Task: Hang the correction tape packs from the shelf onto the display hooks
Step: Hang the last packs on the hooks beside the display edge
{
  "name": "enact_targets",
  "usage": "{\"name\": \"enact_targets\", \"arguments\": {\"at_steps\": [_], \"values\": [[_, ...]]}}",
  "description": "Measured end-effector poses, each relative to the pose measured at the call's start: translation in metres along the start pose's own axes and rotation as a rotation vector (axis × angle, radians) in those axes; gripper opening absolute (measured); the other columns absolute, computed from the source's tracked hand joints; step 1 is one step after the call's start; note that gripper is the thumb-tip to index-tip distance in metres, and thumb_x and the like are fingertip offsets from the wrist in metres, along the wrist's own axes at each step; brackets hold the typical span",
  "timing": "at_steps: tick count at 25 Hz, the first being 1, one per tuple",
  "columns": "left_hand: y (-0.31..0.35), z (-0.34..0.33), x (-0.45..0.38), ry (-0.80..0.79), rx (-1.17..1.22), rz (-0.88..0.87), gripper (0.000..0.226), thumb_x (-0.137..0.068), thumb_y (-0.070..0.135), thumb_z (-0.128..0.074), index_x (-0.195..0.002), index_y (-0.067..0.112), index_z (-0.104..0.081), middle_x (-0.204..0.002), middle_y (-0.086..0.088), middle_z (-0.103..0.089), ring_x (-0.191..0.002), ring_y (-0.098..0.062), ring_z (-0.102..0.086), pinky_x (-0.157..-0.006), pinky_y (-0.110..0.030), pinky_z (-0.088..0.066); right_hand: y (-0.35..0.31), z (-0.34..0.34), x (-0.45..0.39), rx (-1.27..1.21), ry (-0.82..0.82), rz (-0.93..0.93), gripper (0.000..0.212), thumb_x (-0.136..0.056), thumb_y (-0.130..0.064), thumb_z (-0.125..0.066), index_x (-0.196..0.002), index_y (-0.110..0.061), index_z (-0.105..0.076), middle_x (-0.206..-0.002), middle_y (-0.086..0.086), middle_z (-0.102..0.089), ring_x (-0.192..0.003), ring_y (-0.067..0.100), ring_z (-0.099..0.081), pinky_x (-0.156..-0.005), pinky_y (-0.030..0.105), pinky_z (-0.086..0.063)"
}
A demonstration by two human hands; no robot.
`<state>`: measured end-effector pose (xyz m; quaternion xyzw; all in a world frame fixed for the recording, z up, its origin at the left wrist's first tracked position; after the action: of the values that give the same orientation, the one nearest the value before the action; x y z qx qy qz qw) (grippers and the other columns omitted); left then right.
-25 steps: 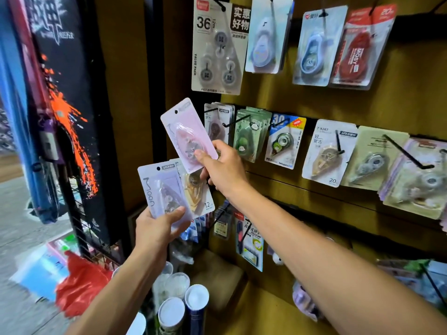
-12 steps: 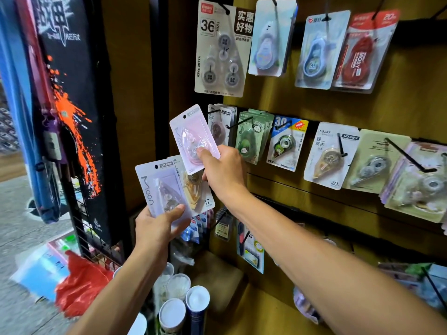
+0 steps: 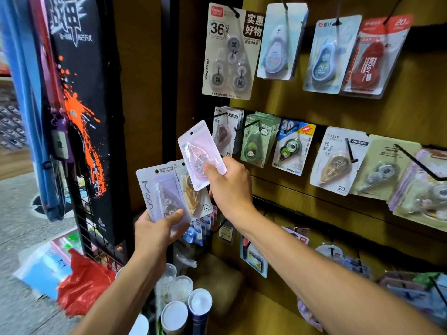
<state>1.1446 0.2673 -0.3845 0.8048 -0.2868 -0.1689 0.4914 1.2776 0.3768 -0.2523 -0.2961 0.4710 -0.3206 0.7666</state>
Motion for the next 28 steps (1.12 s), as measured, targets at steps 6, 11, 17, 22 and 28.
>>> {"name": "enact_targets", "arguments": {"at_steps": [6, 11, 17, 22, 28], "values": [[0.003, 0.007, -0.003, 0.007, 0.009, -0.008, 0.039, -0.084, -0.006, -0.066, -0.121, 0.005, -0.060, -0.110, -0.014, -0.070, -0.097, -0.030, -0.069, -0.072, -0.034, -0.060, -0.003, -0.001, -0.004, -0.087, -0.049, 0.026, 0.028, -0.093, -0.038, -0.059, -0.080, -0.014, -0.059, -0.063, -0.001, -0.062, -0.064, 0.022, -0.062, -0.060, 0.034, -0.048], [0.007, 0.006, -0.004, -0.005, 0.006, -0.014, 0.039, -0.085, -0.005, -0.066, -0.121, 0.006, -0.059, -0.109, -0.014, -0.070, -0.097, -0.031, -0.069, -0.073, -0.036, -0.058, -0.001, -0.015, -0.014, -0.133, -0.041, -0.118, 0.030, -0.091, -0.042, -0.057, -0.088, -0.012, -0.064, -0.075, 0.012, -0.068, -0.068, 0.024, -0.063, -0.062, 0.042, -0.052], [0.009, 0.011, -0.003, -0.008, -0.003, -0.019, 0.034, -0.085, -0.006, -0.066, -0.116, 0.005, -0.061, -0.107, -0.015, -0.071, -0.096, -0.032, -0.070, -0.071, -0.034, -0.060, -0.001, -0.011, -0.016, -0.240, 0.073, -0.172, 0.039, -0.086, -0.044, -0.058, -0.085, -0.006, -0.062, -0.074, 0.019, -0.065, -0.062, 0.029, -0.056, -0.057, 0.038, -0.047], [0.008, 0.015, -0.005, -0.008, 0.005, -0.009, 0.033, -0.085, -0.005, -0.066, -0.117, 0.006, -0.060, -0.108, -0.015, -0.070, -0.097, -0.031, -0.070, -0.067, -0.031, -0.061, -0.005, -0.007, -0.011, -0.133, 0.046, -0.106, 0.038, -0.088, -0.042, -0.059, -0.081, -0.005, -0.060, -0.066, 0.016, -0.064, -0.056, 0.029, -0.056, -0.053, 0.038, -0.046], [0.009, 0.016, -0.004, -0.008, 0.014, 0.000, 0.031, -0.085, -0.006, -0.066, -0.113, 0.006, -0.061, -0.106, -0.014, -0.071, -0.094, -0.029, -0.071, -0.066, -0.029, -0.061, 0.024, -0.019, -0.040, -0.216, -0.009, -0.429, 0.021, -0.096, -0.034, -0.058, -0.092, -0.013, -0.062, -0.063, 0.005, -0.067, -0.044, 0.011, -0.049, -0.039, 0.021, -0.036]]}}
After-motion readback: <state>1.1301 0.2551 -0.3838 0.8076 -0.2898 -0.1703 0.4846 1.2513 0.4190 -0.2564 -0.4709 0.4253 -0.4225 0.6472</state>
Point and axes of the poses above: each hand's wrist, its own x-axis away from the middle knuckle, its own z-axis out of the back of the hand, y = z × x, the point moved 9 cm from there along -x, towards the middle knuckle
